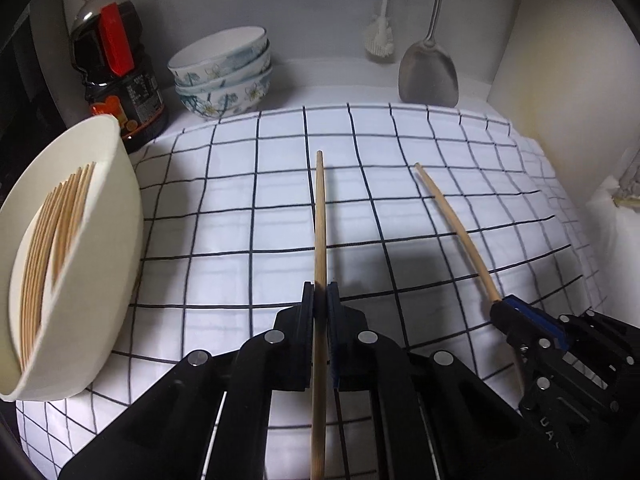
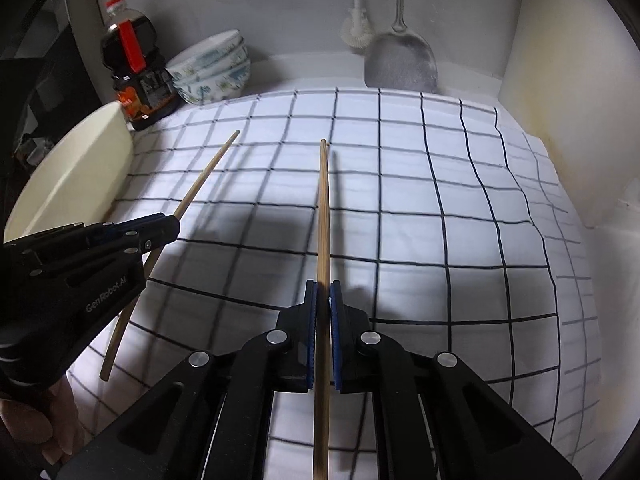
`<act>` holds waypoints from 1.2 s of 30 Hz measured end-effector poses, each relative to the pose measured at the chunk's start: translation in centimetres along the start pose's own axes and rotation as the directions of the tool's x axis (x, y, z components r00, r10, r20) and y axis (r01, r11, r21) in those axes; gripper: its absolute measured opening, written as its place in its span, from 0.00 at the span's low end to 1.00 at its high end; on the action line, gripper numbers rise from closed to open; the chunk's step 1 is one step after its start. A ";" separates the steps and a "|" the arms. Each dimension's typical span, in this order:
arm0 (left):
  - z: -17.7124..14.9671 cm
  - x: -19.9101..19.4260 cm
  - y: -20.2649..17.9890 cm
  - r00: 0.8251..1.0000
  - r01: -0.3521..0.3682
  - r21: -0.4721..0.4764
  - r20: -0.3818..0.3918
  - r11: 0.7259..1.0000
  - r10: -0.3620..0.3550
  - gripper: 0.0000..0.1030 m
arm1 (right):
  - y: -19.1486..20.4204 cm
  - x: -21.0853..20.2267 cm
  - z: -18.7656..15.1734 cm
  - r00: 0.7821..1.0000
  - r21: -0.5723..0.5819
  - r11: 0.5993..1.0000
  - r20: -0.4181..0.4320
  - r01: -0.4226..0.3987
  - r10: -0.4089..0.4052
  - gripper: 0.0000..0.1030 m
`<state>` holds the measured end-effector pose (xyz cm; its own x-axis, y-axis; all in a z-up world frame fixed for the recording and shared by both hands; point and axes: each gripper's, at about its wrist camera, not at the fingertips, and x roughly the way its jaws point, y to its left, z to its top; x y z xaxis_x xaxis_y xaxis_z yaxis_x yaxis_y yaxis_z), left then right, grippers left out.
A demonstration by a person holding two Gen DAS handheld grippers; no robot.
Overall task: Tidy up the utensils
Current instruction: 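Lift the chopstick with the right gripper and carry it over the white dish, then lower the chopstick into the dish and open the right gripper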
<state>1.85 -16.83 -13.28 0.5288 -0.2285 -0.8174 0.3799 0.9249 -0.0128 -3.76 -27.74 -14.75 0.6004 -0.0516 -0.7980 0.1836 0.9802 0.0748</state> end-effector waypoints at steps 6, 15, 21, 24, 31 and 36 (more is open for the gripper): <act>0.5 -4.7 2.8 0.999 0.044 -0.042 0.026 0.998 -0.043 0.07 | 2.7 -3.5 2.0 0.998 -0.031 0.999 0.057 -0.034 0.036 0.06; 1.6 -10.7 11.0 0.991 -0.074 -0.122 0.102 0.990 0.087 0.07 | 10.5 -6.3 6.6 0.980 -0.135 0.982 0.131 -0.129 0.147 0.06; 2.9 -13.4 17.1 0.974 -0.159 -0.175 0.135 0.972 0.184 0.07 | 16.2 -5.5 8.8 0.967 -0.202 0.960 0.127 -0.191 0.219 0.06; 3.3 -13.7 20.1 0.967 -0.193 -0.195 0.128 0.962 0.220 0.07 | 18.8 -4.7 9.7 0.961 -0.225 0.950 0.117 -0.219 0.249 0.06; 3.1 -12.9 25.0 0.968 -0.203 -0.243 0.097 0.949 0.232 0.07 | 24.0 -2.7 11.4 0.951 -0.264 0.928 0.090 -0.262 0.295 0.06; 2.4 -10.4 26.7 0.978 -0.190 -0.267 0.037 0.945 0.207 0.07 | 26.5 0.1 11.4 0.957 -0.265 0.924 0.014 -0.277 0.291 0.06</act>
<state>8.28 9.53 -3.73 0.6238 -0.0429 -0.7804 0.0554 0.9984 -0.0106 9.99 -3.89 -6.02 0.6391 0.2327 -0.7331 -0.2027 0.9704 0.1313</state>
